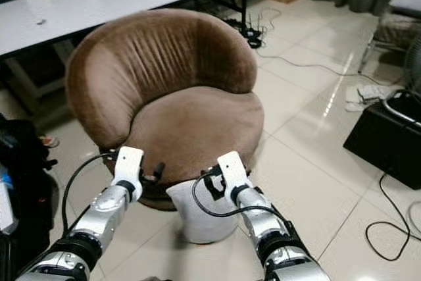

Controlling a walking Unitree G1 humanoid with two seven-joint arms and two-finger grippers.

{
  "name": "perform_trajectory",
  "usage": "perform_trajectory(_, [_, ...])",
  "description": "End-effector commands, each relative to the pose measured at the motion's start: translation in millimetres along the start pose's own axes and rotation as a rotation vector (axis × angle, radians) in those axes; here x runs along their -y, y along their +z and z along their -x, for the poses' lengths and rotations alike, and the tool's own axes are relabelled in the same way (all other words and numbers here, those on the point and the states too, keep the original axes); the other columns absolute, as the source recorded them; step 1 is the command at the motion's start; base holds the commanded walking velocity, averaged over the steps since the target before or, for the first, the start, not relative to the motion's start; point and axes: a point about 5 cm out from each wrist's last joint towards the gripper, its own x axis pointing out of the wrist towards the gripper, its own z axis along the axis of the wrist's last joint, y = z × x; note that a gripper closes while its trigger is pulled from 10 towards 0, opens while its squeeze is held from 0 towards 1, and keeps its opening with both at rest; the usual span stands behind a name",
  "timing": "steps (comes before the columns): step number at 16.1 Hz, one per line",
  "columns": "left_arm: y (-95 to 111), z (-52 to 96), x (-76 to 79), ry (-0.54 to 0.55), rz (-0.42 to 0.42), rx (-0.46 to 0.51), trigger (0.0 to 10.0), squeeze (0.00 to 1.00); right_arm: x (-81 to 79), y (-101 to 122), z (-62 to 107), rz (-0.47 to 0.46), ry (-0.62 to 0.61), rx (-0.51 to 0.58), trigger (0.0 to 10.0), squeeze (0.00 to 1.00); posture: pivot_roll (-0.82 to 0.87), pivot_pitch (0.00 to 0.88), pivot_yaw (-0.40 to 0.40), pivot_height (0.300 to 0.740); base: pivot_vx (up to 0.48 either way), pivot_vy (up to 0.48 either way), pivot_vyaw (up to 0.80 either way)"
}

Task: Move the pillow to the sofa from floor

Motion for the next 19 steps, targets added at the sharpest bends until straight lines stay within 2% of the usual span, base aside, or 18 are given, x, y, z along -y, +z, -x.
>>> perform_trajectory(1, [-0.6,-0.1,2.3,-0.006,0.010,0.001,10.0,0.00,5.0,1.6,0.7,0.005,-0.011,0.005,10.0,0.00,-0.13,0.000,0.094,0.740,0.240,-0.412,0.00])
perform_trajectory(6, [0.9,-0.4,2.9,-0.008,0.030,0.010,10.0,0.00,5.3,2.0,0.4,0.004,-0.009,0.004,10.0,0.00,-0.13,0.000,0.092,0.740,0.333,-0.333,0.00])
perform_trajectory(11, [1.4,0.1,2.1,0.001,0.047,0.022,10.0,0.00,5.3,1.5,0.7,0.004,-0.006,0.001,10.0,0.00,-0.13,0.000,0.089,0.740,0.000,0.000,0.00])
perform_trajectory(19, [1.2,-1.1,3.0,0.012,0.066,0.004,10.0,0.00,5.6,0.3,1.3,0.004,-0.003,-0.003,10.0,0.00,-0.14,0.000,0.090,0.740,0.385,0.285,0.00])
